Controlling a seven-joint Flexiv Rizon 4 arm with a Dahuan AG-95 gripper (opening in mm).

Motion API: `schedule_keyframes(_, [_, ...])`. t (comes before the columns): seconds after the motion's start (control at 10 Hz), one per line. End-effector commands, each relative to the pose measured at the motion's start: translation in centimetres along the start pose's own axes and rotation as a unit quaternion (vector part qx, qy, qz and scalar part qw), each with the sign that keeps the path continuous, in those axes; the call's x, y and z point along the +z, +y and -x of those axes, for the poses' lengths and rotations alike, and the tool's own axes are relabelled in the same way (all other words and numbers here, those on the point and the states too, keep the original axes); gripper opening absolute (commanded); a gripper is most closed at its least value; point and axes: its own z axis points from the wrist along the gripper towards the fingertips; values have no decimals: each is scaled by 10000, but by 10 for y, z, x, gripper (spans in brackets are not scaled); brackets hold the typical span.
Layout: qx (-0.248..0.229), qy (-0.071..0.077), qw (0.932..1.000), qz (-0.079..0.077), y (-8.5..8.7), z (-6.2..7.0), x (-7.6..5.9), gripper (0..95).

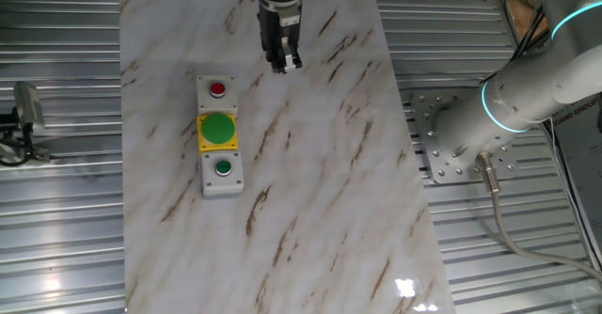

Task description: Press three buttons from left to right in sequence

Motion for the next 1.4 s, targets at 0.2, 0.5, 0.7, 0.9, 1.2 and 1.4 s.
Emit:
schedule_keyframes(0.2, [-253,49,9997,-2,-6,13,-3,0])
schedule_keyframes(0.5, [-323,192,9993,82,-12,34,-12,0])
schedule_keyframes(0.7, [-345,170,9992,129,-14,46,-12,0])
schedule_keyframes(0.9, [-381,144,9991,150,-15,53,-11,0])
schedule_keyframes(1.2, [-429,157,9988,170,-15,66,-11,0])
schedule_keyframes(1.4, [-449,179,9987,155,-14,74,-14,0])
